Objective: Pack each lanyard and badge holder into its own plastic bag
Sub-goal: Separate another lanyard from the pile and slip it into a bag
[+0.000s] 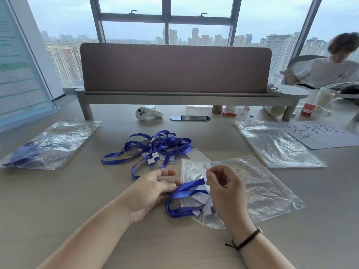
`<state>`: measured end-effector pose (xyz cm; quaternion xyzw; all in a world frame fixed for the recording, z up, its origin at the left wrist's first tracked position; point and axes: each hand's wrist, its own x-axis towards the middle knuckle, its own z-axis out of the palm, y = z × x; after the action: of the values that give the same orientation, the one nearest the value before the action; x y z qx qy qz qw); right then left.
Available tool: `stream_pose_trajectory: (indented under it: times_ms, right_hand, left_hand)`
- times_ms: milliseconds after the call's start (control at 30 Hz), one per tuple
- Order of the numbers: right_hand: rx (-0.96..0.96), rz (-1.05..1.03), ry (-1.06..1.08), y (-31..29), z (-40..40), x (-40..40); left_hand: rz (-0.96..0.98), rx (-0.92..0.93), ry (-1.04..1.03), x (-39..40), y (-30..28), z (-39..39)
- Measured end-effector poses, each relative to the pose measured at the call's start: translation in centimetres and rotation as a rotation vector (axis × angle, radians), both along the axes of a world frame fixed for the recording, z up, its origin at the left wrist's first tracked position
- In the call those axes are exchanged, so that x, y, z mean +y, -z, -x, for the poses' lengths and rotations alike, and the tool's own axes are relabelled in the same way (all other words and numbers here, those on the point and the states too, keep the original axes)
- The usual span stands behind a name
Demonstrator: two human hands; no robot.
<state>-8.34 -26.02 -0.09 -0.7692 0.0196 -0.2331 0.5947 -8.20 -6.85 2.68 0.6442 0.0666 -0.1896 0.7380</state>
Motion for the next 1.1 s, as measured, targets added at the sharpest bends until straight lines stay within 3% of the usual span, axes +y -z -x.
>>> stream_pose_trajectory:
  times_ms: [467,567,700,967,1100]
  right_hand:
    - [-0.049,-0.312,-0.063,-0.3,-0.2,-0.3]
    - [-0.022,-0.193,-0.148,-0.1,0.1,0.0]
    - [-0.019,0.072,-0.246,0.1,0.8,0.8]
    - [0.06,0.09,-0.423,-2.9,1.1,1.6]
    - [-0.094,0.423,-0.204,-4.7,-0.7,0.7]
  left_hand:
    - [0.12,0.199,0.309,-0.2,-0.3,1.1]
    - [0.168,0.197,0.178,-0.7,0.0,0.9]
    - [0.067,0.137,0.031,-1.0,-0.1,0.6]
    - [-0.176,-0.094,-0.153,-1.5,-1.7,0.1]
    - [-0.294,-0.22,-0.103,-0.8,-2.9,-0.5]
